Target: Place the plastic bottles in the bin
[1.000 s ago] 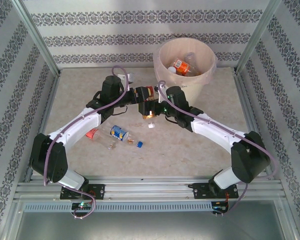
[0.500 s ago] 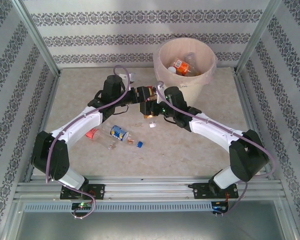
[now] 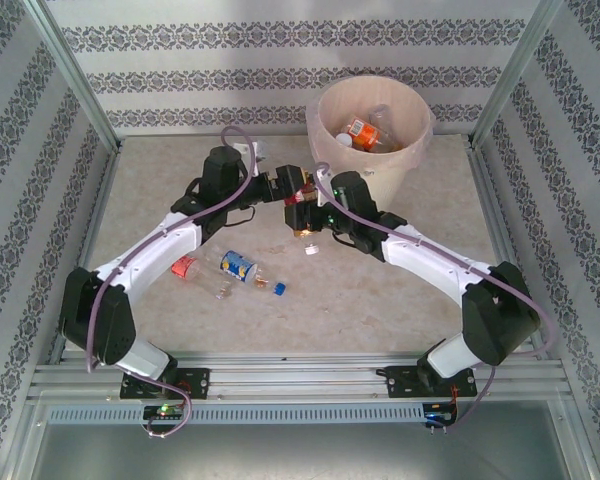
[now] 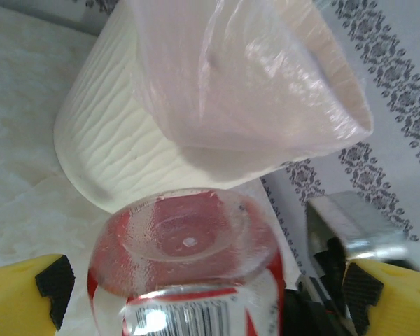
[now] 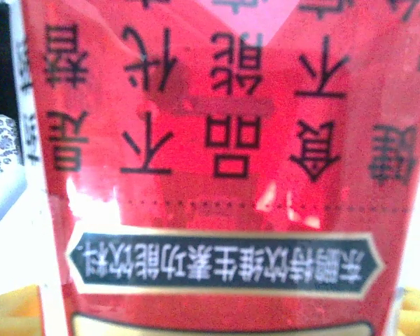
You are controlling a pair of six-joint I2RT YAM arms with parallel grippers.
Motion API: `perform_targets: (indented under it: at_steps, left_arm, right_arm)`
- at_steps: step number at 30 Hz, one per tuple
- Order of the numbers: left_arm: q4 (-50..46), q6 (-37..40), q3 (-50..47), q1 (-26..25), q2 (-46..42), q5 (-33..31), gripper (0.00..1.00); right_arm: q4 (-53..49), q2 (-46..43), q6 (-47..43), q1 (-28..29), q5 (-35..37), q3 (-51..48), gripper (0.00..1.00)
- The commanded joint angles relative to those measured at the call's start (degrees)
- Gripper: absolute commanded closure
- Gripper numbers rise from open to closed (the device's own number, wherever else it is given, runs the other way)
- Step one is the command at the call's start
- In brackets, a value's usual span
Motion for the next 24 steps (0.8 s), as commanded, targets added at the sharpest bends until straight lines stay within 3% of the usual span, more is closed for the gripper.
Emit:
perform_targets:
  at_steps: [1, 9, 15, 24]
  left_arm:
    - [2.6, -0.9, -1.3, -0.6, -5.4, -5.1, 0.00]
    - [1.2, -3.0, -9.1, -0.5, -14.9, -25.6, 0.00]
    - [-1.4, -3.2, -11.1, -0.3, -16.8, -32.3, 0.00]
    - [-2.8, -3.0, -12.2, -0.1, -16.9, -37.0, 0.00]
  right_arm:
    - [-2.8, -2.9, -2.9, -1.5, 0.2, 2.7, 0.57]
    - [-4.9, -6.8, -7.4, -5.6, 0.4, 7.6, 0.57]
    - [-4.4, -7.8, -9.3, -8.5, -1.0, 12.4, 0.57]
    - [-5.6, -4.7, -11.5, -13.3, -3.2, 22.9, 0.58]
